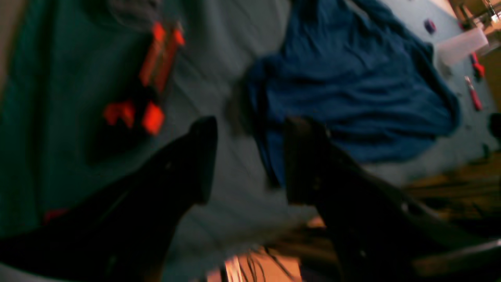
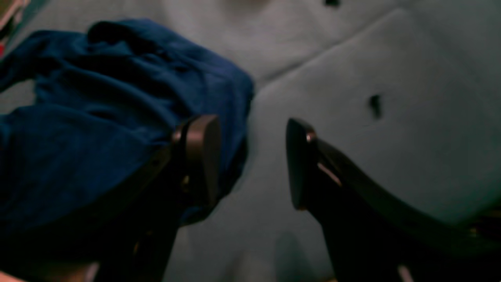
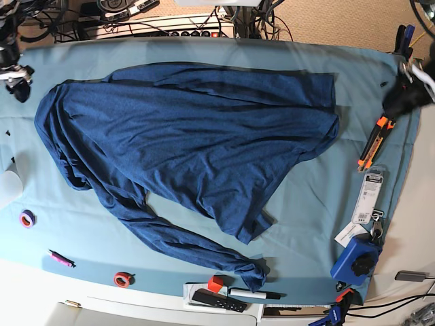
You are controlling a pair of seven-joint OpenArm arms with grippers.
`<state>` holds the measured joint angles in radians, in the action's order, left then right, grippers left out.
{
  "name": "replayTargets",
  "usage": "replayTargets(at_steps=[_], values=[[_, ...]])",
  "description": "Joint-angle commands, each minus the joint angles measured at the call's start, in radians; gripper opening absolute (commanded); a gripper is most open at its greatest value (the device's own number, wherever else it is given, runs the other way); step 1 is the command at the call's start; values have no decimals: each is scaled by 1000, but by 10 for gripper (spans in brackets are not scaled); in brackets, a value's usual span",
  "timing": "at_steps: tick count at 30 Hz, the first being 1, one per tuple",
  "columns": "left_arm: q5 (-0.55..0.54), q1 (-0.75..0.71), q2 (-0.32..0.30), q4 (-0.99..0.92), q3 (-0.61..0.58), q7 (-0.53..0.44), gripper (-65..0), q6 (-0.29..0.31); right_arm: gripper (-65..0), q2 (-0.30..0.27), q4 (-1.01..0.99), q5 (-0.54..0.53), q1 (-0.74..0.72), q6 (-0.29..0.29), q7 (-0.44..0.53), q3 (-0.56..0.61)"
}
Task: Layout the t-shirt on the table in an organized manner, then fold the t-shirt properly
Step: 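Release the shirt with both grippers and raise them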
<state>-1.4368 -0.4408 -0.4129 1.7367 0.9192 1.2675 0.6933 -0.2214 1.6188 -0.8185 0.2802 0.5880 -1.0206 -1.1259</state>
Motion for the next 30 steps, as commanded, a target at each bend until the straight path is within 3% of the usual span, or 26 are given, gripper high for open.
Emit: replayTargets(at_steps=[1, 5, 10, 16, 20, 27, 30], values=[[-47, -14, -19, 15, 0, 0, -364, 5, -371, -6, 18, -20, 3, 3, 19, -7], [-47, -42, -19, 15, -25, 24, -364, 5, -371, 32, 17, -20, 2, 4, 23, -7], [8, -41, -19, 15, -122, 39, -365, 5, -371, 23, 16, -18, 3, 7, 26, -6], [310, -36, -20, 15, -311, -151, -367, 5, -371, 22, 16, 31, 8, 6, 28, -6], [511, -14, -24, 15, -397, -221, -367, 5, -371, 22, 16, 31, 11, 27, 30, -6], [746, -13, -129, 54, -502, -379, -367, 5, -371, 22, 16, 31, 11, 48, 55, -6], [745, -13, -142, 65, -504, -399, -371, 5, -371, 22, 16, 30, 11, 48, 57, -6]])
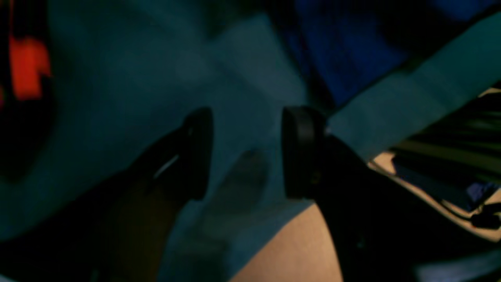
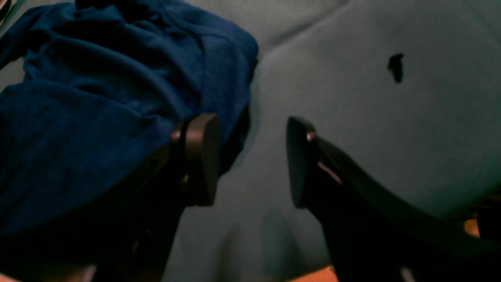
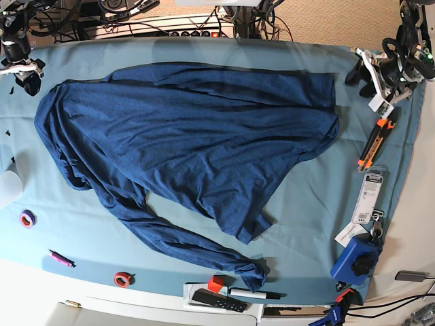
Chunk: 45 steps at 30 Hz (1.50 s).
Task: Layout the t-shirt on the table in an organized manner, then fold the t-shirt properly
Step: 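Release the shirt with both grippers and raise them, then move the right gripper to the shirt hem corner and grasp it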
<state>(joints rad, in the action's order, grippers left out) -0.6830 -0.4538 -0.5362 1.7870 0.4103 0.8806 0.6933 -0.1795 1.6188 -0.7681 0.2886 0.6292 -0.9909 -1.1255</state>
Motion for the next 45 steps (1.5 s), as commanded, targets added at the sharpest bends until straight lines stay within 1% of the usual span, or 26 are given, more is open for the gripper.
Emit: replayTargets(at_steps=[1, 3, 5, 8, 10, 12, 15, 22, 28, 31, 34, 35, 38, 40, 41, 42, 45], values=[[-18, -1, -17, 15, 5, -2, -371, 5, -371, -20, 16, -19, 2, 7, 26, -6], [-67, -11, -11, 15, 5, 44, -371, 5, -371, -20, 16, -16, 2, 6, 19, -6], [-154, -43, -8, 15, 5, 45, -371, 5, -371, -18, 16, -16, 3, -2, -3, -6], [-277, -87, 3, 15, 5, 51, -371, 5, -371, -3, 16, -16, 5, -55, -7, -6], [-325, -100, 23, 15, 5, 93, -371, 5, -371, 15, 16, -16, 5, -77, 4, -6], [-367, -101, 41, 15, 5, 129, -371, 5, -371, 34, 16, -16, 5, -82, 14, -6], [-434, -100, 47, 15, 5, 133, -371, 5, -371, 55, 16, -16, 5, -106, 35, -6], [-441, -101, 49, 15, 5, 153, -371, 5, -371, 65, 16, -18, -11, -108, 74, -6], [-441, -100, 51, 15, 5, 152, -371, 5, -371, 63, 16, -23, -97, -106, 81, -6], [-441, -100, 51, 15, 5, 152, -371, 5, -371, 63, 16, 9, -124, -106, 82, 13], [-441, -100, 51, 15, 5, 152, -371, 5, -371, 64, 16, 68, -125, -110, 98, 73], [-441, -97, 51, 15, 5, 152, -371, 5, -382, 64, 16, 93, -125, -115, 107, 100], [-441, -97, 51, 15, 5, 152, -371, 5, -542, 64, 16, 153, -125, -139, 146, 196], [-441, -97, 51, 15, 5, 152, -371, 5, -618, 64, 16, 188, -126, -156, 182, 264], [-441, -98, 51, 15, 5, 152, -371, 5, -642, 64, 16, 212, -128, -164, 196, 296], [-441, -97, 51, 15, 5, 152, -371, 5, -650, 64, 16, 243, -133, -178, 203, 327], [-441, -97, 51, 15, 5, 152, -371, 5, -650, 64, 16, 332, -154, -209, 203, 402]])
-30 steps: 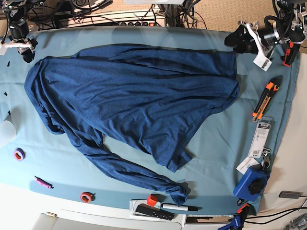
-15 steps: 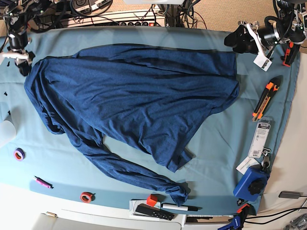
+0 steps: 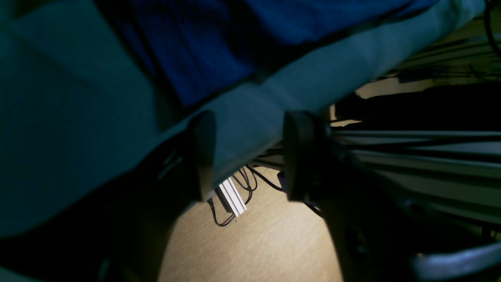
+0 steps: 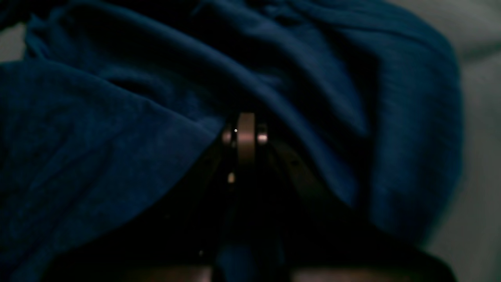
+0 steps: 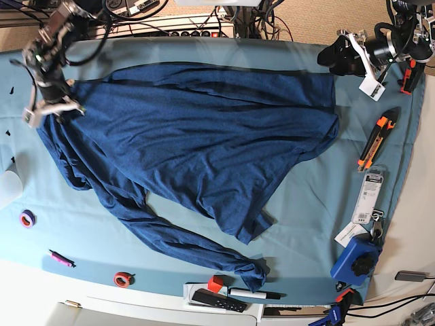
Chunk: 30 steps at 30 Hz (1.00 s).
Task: Layout the t-shirt on the table in an organized manner, then fold the t-shirt properly
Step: 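Move the right gripper to the shirt hem corner and grasp it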
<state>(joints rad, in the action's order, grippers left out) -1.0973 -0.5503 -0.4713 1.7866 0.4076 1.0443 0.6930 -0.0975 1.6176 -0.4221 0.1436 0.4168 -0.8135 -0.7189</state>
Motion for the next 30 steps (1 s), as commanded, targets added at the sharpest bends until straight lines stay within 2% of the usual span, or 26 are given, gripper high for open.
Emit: replayTargets(at_steps=[1, 4, 5, 8, 9, 10, 14, 15, 19, 25, 30], values=[[-26, -1, -13, 15, 8, -12, -371, 5, -650, -18, 17, 4, -15, -2, 25, 16], [-26, -1, -14, 15, 8, -12, -371, 5, -650, -19, 17, 41, -29, -7, 21, 59], [-26, -1, -13, 15, 8, -12, -371, 5, -616, -19, 17, 55, -31, -5, 21, 68], [-26, 0, -13, 15, 8, -12, -371, 5, -418, -18, 17, 74, -30, -2, 22, 85], [-26, -1, -13, 15, 8, -12, -371, 5, -376, -18, 17, 80, -30, 0, 22, 85], [-26, -1, -13, 15, 8, -12, -371, 5, -362, -19, 17, 86, -30, 2, 26, 85], [-26, -1, -14, 15, 8, -12, -371, 5, -364, -19, 17, 142, -29, 2, 27, 85], [-26, -1, -13, 15, 8, -12, -371, 5, -385, -19, 17, 162, -29, 2, 27, 85], [-26, -1, -13, 15, 8, -12, -371, 5, -650, -19, 10, 180, -28, -3, 15, 85], [-27, 0, -14, 15, 8, -12, -371, 5, -650, -19, 3, 175, -34, -2, 84, 85], [-27, 2, -14, 15, 8, -13, -371, 5, -650, -19, 3, 150, -86, -3, 88, 85]])
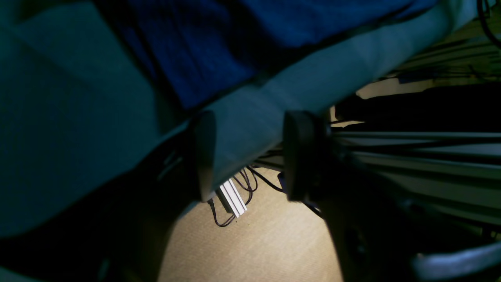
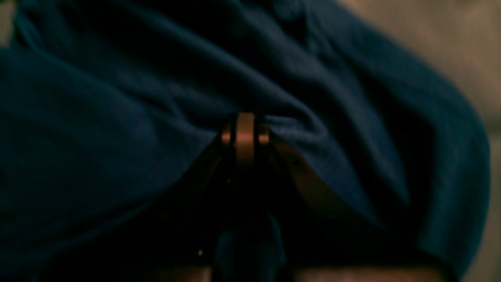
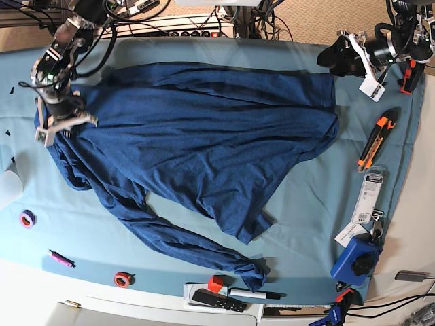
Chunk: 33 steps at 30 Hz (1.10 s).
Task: Layout the t-shirt on the table in an organized manner, then fold the t-shirt properly
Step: 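Move the right gripper to the shirt hem corner and grasp it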
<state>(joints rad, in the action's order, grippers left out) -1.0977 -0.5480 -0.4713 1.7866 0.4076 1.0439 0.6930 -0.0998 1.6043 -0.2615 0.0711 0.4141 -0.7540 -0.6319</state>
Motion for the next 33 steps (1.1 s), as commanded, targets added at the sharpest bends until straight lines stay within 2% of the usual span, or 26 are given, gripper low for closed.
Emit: replayTargets(at_steps=[1, 14, 19, 22, 30, 33], values=[[-26, 0, -14, 15, 8, -12, -371, 5, -650, -16, 16, -11, -27, 0, 28, -2], [-26, 0, -13, 15, 8, -12, -371, 5, -650, -16, 16, -10, -149, -1, 68, 8], [-26, 0, -13, 15, 8, -12, -371, 5, -650, -16, 16, -2, -185, -1, 92, 96], [-26, 0, -13, 15, 8, -12, -372, 5, -650, -16, 16, 51, -204, -7, 125, 175], [-26, 0, -13, 15, 8, -12, -372, 5, -650, -16, 16, 224, -241, -138, 171, 320], [-26, 0, -13, 15, 8, -12, -372, 5, -650, -16, 16, 263, -241, -231, 184, 325]])
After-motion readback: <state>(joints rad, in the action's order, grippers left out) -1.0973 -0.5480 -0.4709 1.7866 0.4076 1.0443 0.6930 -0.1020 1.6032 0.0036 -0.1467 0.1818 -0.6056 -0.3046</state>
